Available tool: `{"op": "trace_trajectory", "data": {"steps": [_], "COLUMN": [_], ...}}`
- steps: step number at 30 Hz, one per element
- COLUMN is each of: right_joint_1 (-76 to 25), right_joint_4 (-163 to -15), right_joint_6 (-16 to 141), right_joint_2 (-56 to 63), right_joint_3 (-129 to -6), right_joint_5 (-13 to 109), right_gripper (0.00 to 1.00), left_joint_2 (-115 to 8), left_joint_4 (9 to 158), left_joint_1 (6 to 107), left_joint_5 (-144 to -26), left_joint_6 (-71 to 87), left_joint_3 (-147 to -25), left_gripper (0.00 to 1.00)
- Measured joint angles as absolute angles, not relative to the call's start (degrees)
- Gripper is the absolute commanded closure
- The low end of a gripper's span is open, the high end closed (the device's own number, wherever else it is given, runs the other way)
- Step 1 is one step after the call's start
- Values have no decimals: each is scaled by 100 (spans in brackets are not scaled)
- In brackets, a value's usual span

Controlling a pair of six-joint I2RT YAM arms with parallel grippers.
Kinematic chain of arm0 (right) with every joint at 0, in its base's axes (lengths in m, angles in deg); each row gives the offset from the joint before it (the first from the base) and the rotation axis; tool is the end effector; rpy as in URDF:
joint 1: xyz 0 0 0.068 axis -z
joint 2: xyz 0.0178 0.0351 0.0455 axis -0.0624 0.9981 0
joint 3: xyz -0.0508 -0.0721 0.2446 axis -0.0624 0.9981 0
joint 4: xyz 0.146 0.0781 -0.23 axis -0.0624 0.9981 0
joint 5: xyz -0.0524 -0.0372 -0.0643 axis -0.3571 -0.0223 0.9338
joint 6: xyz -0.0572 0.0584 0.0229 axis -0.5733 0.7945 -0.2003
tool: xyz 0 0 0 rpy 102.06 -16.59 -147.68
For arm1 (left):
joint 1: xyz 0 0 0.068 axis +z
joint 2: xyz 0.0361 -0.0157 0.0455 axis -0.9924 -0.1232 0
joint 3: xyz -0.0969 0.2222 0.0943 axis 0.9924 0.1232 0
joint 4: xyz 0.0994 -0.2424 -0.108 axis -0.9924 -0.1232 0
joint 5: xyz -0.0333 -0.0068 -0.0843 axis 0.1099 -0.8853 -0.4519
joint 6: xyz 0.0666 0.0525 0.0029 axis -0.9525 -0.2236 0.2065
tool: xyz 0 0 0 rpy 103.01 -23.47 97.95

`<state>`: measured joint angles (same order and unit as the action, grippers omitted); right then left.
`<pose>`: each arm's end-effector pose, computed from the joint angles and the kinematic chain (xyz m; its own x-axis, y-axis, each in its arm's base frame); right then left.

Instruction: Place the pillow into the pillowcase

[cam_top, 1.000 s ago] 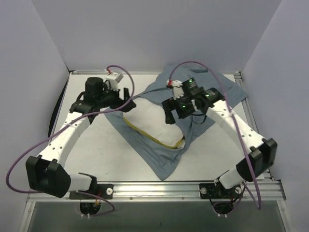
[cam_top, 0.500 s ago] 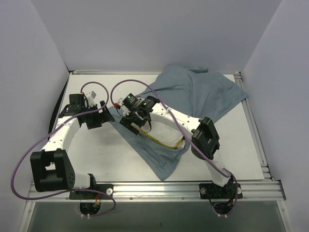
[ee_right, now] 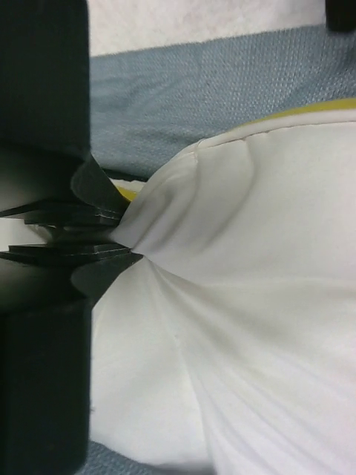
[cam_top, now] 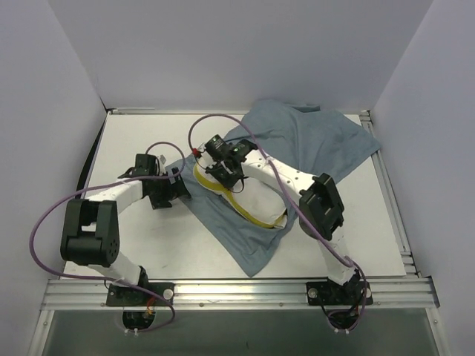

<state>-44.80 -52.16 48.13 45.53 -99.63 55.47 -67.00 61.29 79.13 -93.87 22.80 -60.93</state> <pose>0.3450 0.3895 0.1930 -0.4290 -0.6744 -0.6010 -0.8122 0.5791 -0.0701 0.3228 -0.0436 0.1024 -0.8775 -0.3657 -0.3103 -0.2062 0.8718 -0.4443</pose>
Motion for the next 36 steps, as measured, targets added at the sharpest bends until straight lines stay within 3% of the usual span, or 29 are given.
{"op": "trace_trajectory", "data": {"steps": [7,10,13,14,15,22,28,36], "right_joint_1": [-3993,-3770,-3608,-3584,-3575,-4061,-4596,-4299], "right_joint_4": [-5214,-5222,-5253,-5305,-5364,-6088,-6988,-8250], "right_joint_6": [5231,5388,5462,5454,5427,4728,4114,3041], "right_joint_2": [3578,3340,3189,3130,3058,2966,4194,4649], "right_joint_3": [-9478,-9281,-9084,-8977,-8846,-7885,-7946,-8044], "right_joint_5": [4745,4407,4190,4186,4201,5784,7576,8907], "right_gripper": [100,100,100,100,100,100,100,100], "left_joint_2": [-7673,-8071,-8418,-8523,-8567,-8025,-6600,-6099], "left_joint_4": [7008,7176,7178,7119,7029,5635,4728,4251], "left_joint_1": [7122,6860,6674,6637,6615,6879,7391,7979], "left_joint_5": [-9162,-8987,-8740,-8690,-8653,-9114,-9827,-10366], "left_joint_6": [2540,2627,2654,2638,2606,2103,1589,1084], "left_joint_3": [-6950,-7358,-7717,-7800,-7850,-7783,-7481,-7074], "left_gripper": [3,18,63,87,100,100,100,100]}}
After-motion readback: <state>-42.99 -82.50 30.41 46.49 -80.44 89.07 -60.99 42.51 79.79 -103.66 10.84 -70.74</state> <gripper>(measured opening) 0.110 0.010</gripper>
